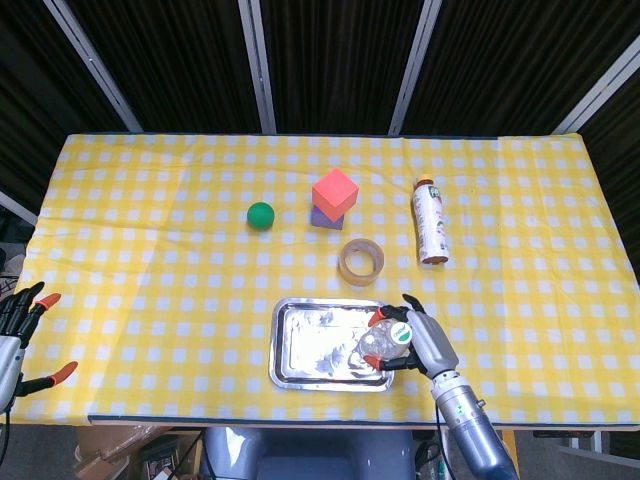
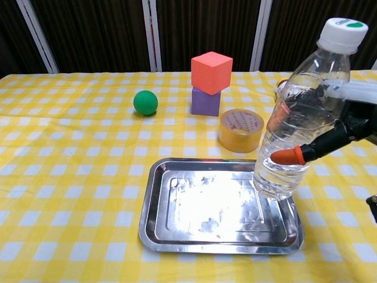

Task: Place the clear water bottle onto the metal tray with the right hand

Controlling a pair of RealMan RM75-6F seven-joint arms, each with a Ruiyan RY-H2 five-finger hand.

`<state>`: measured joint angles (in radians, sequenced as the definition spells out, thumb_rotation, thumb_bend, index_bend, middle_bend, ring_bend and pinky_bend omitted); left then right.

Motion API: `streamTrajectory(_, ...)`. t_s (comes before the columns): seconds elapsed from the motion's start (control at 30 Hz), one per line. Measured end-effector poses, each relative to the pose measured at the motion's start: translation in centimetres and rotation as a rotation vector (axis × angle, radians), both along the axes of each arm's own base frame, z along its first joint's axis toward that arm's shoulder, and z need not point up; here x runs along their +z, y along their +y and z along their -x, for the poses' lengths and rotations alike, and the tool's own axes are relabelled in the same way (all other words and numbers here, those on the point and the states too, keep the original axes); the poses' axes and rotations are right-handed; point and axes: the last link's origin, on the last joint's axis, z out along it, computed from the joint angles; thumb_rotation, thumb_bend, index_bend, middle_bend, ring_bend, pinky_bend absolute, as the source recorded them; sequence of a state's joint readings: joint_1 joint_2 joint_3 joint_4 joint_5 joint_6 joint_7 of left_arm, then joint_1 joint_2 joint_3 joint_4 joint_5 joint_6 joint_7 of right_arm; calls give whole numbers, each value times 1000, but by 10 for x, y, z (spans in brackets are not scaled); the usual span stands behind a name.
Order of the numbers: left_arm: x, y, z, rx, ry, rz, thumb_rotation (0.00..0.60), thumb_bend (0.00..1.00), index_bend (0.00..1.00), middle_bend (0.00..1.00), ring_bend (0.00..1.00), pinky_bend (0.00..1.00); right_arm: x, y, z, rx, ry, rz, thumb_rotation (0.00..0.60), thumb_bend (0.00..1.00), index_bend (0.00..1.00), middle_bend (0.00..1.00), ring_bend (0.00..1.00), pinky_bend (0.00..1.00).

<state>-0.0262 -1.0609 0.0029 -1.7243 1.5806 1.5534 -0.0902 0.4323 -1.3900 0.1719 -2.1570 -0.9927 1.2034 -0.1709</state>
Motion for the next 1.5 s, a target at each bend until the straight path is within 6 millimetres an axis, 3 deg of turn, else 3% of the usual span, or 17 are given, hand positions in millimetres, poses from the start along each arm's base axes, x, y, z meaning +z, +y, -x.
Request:
streamTrajectory(0.2,1,0,0,1,-5,0,600,156,126,0,0,0,16,-8,-11,49,72,64,600,829,933,713,381,0)
streamTrajectory(0.6,5,-1,1,3,-23,-4,600,155,126,0,0,0,73,-34,-51,200,372,189,600,861,944,721,394,0)
streamTrajectory(1.0,5,0,2,8,-21,0,600,156,126,0,0,0,67,-29,-41,137,240,88,600,865,944,721,394,0)
streamTrajectory(1.27,1,0,1,7,-7,7,600,156,126,0,0,0,26,7,-2,-49,62,-126,600,866,943,721,395,0)
streamTrajectory(1.5,-3,1,1,13,5,15,600,156,126,0,0,0,7,12,8,-54,-5,-135,600,868,944,722,395,0)
